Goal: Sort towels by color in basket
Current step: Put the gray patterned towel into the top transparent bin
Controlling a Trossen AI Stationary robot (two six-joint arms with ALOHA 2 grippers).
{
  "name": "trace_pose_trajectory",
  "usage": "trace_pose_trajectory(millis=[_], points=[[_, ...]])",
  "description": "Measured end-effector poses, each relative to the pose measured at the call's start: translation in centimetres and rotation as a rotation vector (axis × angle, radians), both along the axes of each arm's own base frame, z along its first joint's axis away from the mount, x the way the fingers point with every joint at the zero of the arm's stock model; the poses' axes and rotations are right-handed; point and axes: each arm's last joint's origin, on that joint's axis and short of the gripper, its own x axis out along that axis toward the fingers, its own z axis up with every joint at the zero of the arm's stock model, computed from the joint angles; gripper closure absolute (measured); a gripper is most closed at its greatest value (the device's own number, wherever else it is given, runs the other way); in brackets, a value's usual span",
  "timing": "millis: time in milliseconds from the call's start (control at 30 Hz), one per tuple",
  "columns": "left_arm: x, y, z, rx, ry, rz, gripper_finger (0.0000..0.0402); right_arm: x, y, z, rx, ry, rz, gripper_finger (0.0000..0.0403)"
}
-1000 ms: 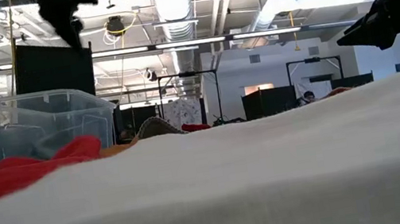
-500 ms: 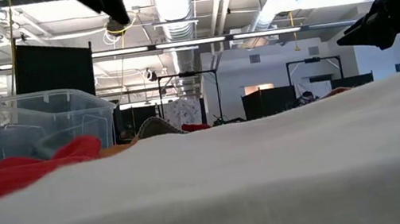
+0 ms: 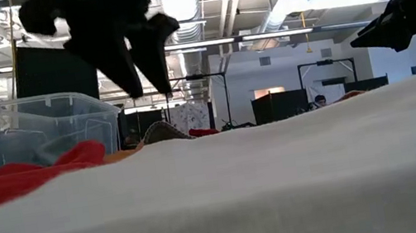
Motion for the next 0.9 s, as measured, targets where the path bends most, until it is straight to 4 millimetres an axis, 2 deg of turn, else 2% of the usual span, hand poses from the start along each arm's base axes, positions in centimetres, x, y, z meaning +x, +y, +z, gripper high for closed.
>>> trace_pose_trajectory(millis=[500, 900], points=[[1.9, -1.6, -1.3, -0.064, -0.121, 0.025, 0.0168, 0.0, 0.0, 0.0, 0.001, 0.005, 0.000, 0.0117], [3.0, -2.5, -0.9, -0.117, -0.250, 0.053, 0.0168, 0.0, 0.0, -0.1, 0.003, 0.016, 0.000, 0.0117]])
